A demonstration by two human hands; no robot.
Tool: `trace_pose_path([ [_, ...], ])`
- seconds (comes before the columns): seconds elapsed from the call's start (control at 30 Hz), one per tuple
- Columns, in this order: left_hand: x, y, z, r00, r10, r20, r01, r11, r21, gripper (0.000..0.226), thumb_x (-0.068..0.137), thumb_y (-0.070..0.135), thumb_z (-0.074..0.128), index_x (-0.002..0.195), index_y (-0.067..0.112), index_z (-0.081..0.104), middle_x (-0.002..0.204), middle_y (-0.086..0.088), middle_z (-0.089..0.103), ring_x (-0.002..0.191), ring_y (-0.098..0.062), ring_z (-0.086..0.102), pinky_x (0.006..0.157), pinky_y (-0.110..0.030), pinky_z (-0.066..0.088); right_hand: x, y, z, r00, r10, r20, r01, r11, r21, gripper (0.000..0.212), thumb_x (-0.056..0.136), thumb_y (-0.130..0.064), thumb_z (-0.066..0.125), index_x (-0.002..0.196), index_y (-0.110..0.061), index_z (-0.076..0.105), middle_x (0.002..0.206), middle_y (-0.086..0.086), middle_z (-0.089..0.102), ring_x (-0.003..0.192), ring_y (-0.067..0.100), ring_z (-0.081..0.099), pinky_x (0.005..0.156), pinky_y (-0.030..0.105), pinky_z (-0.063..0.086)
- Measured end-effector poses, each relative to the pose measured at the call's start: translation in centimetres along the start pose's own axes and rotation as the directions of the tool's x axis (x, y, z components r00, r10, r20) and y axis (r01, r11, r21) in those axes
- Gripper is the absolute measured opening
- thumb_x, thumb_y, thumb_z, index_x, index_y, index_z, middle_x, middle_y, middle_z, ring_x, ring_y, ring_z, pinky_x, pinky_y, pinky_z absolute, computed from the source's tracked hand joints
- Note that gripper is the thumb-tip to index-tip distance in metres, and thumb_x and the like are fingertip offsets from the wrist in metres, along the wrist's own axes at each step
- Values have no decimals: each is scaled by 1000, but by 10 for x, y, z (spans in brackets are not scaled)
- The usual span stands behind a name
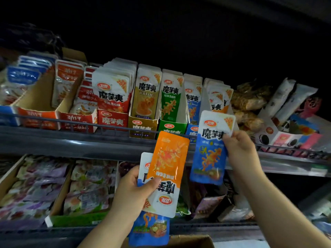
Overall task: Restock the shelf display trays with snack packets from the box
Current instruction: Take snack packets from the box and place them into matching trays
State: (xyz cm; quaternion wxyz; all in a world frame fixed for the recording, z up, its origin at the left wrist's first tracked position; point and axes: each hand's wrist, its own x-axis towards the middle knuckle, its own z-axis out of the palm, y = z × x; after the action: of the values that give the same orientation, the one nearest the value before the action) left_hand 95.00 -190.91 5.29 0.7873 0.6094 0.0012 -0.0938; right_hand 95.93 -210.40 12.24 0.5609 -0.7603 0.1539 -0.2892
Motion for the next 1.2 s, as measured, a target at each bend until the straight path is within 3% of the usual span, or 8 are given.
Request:
trace_pose_path([
  [0.27, 5, 7, -7, 998, 50, -27, -49, 998, 43, 11, 81, 2, 61, 81, 13, 59, 58, 7, 68, 51, -5, 65, 39, -15, 46, 72, -61, -2, 981, -185, -51, 176, 974, -144, 20, 92, -11, 50, 73, -18, 47, 66, 5, 49, 44, 5, 47, 35, 15, 36],
  [0.4, 9, 8, -9, 997, 68, -24, -65, 992, 105, 12, 80, 6, 63, 82, 16, 59, 64, 6, 70, 57, -8, 67, 45, -18, 51, 96, -73, 8, 960, -242, -138, 234, 970, -72, 1, 92, -13, 51, 92, -13, 50, 77, 3, 54, 67, 14, 53, 45, 16, 44],
  [0.5, 13, 8, -11, 996, 77, -35, -70, 985, 158, 11, 80, 9, 64, 84, 17, 58, 74, 4, 70, 63, -12, 68, 50, -20, 54, 105, -66, 19, 971, -220, -95, 213, 974, -82, 20, 93, -10, 48, 112, -4, 52, 101, 12, 58, 86, 17, 58, 52, 14, 49],
  [0.67, 16, 11, -13, 992, 114, -55, -103, 980, 173, 14, 80, 7, 64, 78, 19, 57, 67, 7, 67, 54, -1, 65, 43, -13, 48, 114, -47, 37, 983, -127, 136, 160, 950, -269, 17, 90, 1, 49, 78, -11, 48, 119, 27, 56, 93, 29, 61, 46, 12, 47],
  [0.73, 18, 12, -14, 991, 120, -62, -107, 978, 179, 13, 80, 7, 64, 79, 18, 57, 67, 7, 66, 53, 1, 64, 42, -13, 48, 117, -43, 42, 975, -142, 168, 201, 888, -413, 6, 89, 0, 52, 87, -5, 54, 118, 27, 56, 105, 35, 57, 58, 22, 50],
  [0.87, 21, 11, -17, 991, 121, -60, -109, 979, 173, 14, 80, 5, 64, 77, 17, 58, 58, 7, 67, 53, -1, 64, 42, -14, 49, 133, -40, 45, 956, -180, 231, 286, 746, -602, 26, 85, -2, 56, 111, 1, 56, 120, 20, 58, 111, 32, 54, 91, 39, 47],
  [1.0, 23, 10, -18, 993, 105, -53, -95, 980, 177, 13, 80, 5, 63, 78, 17, 57, 59, 15, 68, 53, -2, 65, 43, -15, 50, 147, -32, 47, 944, -259, 205, 324, 606, -727, 24, 85, -12, 60, 108, -7, 61, 128, 16, 50, 114, 33, 51, 94, 43, 46],
  [1.2, 25, 9, -18, 987, 118, -108, -103, 985, 137, 12, 79, 6, 64, 78, 17, 60, 60, 13, 69, 53, -4, 65, 40, -15, 48, 151, -18, 54, 926, -362, 104, 331, 648, -686, 23, 87, -14, 58, 104, 1, 59, 127, 17, 49, 114, 32, 49, 90, 34, 42],
])
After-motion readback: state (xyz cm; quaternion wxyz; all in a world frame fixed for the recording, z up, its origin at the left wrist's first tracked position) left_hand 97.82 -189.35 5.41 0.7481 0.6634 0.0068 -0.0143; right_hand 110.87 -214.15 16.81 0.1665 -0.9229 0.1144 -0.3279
